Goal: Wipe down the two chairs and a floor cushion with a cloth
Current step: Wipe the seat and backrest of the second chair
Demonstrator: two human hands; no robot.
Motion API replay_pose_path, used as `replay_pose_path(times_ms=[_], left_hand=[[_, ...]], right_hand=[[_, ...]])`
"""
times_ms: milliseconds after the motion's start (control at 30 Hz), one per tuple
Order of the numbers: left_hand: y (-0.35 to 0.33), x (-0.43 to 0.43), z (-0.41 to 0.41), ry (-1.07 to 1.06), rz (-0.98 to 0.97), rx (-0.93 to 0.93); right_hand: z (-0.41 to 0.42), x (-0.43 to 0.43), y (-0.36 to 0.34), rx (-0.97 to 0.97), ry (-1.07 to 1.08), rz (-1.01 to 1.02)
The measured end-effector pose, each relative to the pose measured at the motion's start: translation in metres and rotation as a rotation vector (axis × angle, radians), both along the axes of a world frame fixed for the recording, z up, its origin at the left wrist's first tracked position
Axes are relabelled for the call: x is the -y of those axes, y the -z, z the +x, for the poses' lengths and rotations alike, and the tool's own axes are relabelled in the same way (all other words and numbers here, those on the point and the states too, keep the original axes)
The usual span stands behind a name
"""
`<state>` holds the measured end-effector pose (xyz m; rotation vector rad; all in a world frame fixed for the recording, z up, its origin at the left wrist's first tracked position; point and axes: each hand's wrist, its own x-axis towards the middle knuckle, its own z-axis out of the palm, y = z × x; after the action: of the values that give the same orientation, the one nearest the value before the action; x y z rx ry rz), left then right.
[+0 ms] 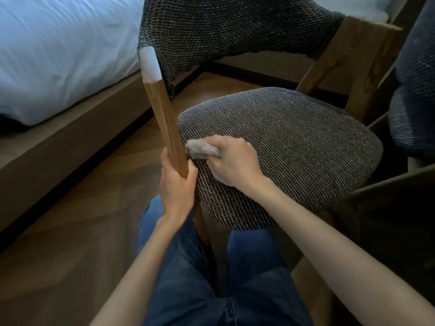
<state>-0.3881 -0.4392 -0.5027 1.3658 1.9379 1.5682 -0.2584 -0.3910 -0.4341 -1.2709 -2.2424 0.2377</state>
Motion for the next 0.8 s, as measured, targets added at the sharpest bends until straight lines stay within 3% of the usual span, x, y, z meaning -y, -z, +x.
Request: replay_pose_path(times_ms=[100,267,400,467,633,800], left_hand=[[0.002,-0.001,0.0,0.006,0.006,-0.004],[0.003,-0.001,0.001,0.029,0.042,0.01],[0.001,-0.001,0.003,0.026,0.059,0.004],[0.001,-0.001,0.004,0.022,0.065,0.018],[0.004,-0.003,0.001,0.013,0.042,0.021],[0.003,-0.001,0.001,0.006,0.035,-0.016]], right_hand=[[0.043,-0.007,0.003,0.05,0.033,-0.008],[0.131,-0.051,0.003,0.107,0.463,-0.052],[0.111,-0.05,0.005,0.097,0.613,-0.027],[0.073,-0.031,0.008,0.091,0.574,-0.038],[0.0,0.036,0.002,0.001,0.245,-0.008],[0.016,0.053,0.006,0.057,0.236,0.076]])
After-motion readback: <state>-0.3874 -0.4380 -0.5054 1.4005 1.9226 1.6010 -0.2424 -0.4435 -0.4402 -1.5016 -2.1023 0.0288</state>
